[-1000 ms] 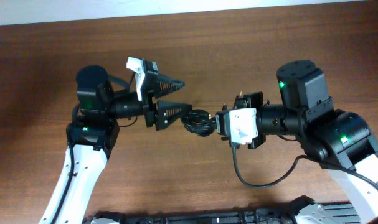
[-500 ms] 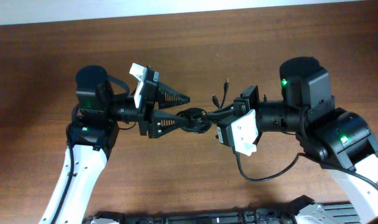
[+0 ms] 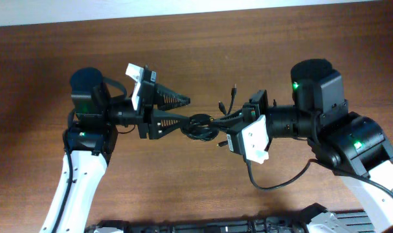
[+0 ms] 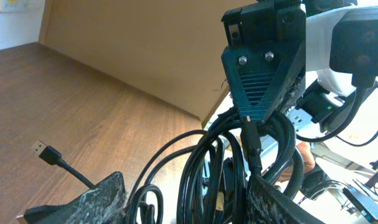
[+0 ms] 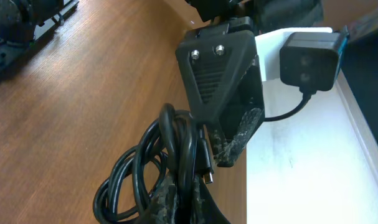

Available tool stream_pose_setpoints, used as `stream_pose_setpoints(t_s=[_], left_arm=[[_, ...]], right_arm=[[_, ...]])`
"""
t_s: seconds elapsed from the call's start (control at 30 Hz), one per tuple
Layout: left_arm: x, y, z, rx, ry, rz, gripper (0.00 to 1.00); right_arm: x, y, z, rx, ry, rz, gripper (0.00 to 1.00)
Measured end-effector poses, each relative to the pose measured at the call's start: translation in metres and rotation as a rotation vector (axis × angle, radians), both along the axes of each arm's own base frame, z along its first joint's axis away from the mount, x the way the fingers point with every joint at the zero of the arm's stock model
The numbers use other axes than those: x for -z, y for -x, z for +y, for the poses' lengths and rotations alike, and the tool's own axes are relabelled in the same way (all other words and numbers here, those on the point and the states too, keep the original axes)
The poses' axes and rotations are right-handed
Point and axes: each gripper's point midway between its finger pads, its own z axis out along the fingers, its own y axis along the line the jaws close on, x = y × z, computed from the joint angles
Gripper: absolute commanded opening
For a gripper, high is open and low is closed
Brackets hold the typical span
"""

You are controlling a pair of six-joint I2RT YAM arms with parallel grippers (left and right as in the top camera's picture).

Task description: Untangle cables

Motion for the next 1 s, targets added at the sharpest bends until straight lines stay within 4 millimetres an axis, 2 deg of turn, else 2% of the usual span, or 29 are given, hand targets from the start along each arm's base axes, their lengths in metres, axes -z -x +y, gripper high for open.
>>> stream_pose_setpoints(t_s=[0.03,0.2,0.3,0.33,0.4,0.43,0.57,0.67,0.73,0.83,0.93,1.0], left_arm=[[0.000,0.001,-0.001,0.003,-0.001,0.005,0.57],[0.002,0.009,-0.011,0.038,-0.005,0.024,0.52],[0.005,0.009,-0.011,0.037,-0.011,0.058,0.43],[0.005,0.009,-0.011,0.037,-0.011,0.058,0.38],[0.005,0.010,-0.011,0.038,-0.010,0.058,0.15],[0.006,0.010,-0.011,0.038,-0.011,0.061,0.00],[0.005,0.012,-0.012,0.049,-0.006,0.019,0.00],[0.008,0.003,-0.014,-0.005,-0.024,-0.014,0.00],[0.013,-0.011,-0.014,-0.083,-0.050,-0.021,0.00],[0.017,-0.037,-0.007,-0.233,-0.086,-0.008,0.00],[0.002,-0.065,0.015,-0.376,-0.053,-0.009,0.00],[-0.011,-0.073,0.022,-0.418,-0.013,0.001,0.00]], right_arm=[[-0.003,-0.001,0.001,-0.003,-0.010,-0.016,0.04],[-0.011,-0.004,0.004,-0.012,-0.035,-0.056,0.04],[-0.018,-0.008,0.005,-0.012,-0.052,-0.094,0.04],[-0.019,-0.008,0.006,-0.013,-0.054,-0.101,0.04],[-0.021,-0.010,0.006,-0.013,-0.060,-0.112,0.04],[-0.021,-0.010,0.006,-0.013,-0.060,-0.114,0.04],[-0.022,-0.011,0.006,-0.008,-0.061,-0.119,0.04],[-0.021,-0.013,0.005,0.023,-0.063,-0.077,0.04],[-0.019,-0.016,0.004,0.060,-0.063,-0.028,0.04],[-0.003,-0.010,-0.001,0.085,-0.024,0.071,0.04],[0.004,-0.004,-0.003,0.090,-0.006,0.134,0.04],[0.010,0.001,-0.005,0.089,0.008,0.179,0.04]])
